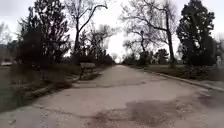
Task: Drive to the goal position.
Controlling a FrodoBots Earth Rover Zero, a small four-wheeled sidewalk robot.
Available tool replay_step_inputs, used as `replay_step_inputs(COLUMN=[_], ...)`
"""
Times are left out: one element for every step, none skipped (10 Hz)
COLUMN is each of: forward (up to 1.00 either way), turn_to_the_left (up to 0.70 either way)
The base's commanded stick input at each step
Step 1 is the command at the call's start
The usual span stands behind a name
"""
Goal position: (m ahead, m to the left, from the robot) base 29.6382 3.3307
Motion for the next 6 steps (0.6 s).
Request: replay_step_inputs(forward=[0.70, 0.70, 0.70, 0.70, 0.70, 0.70], turn_to_the_left=[0.00, 0.00, 0.00, 0.00, 0.00, 0.00])
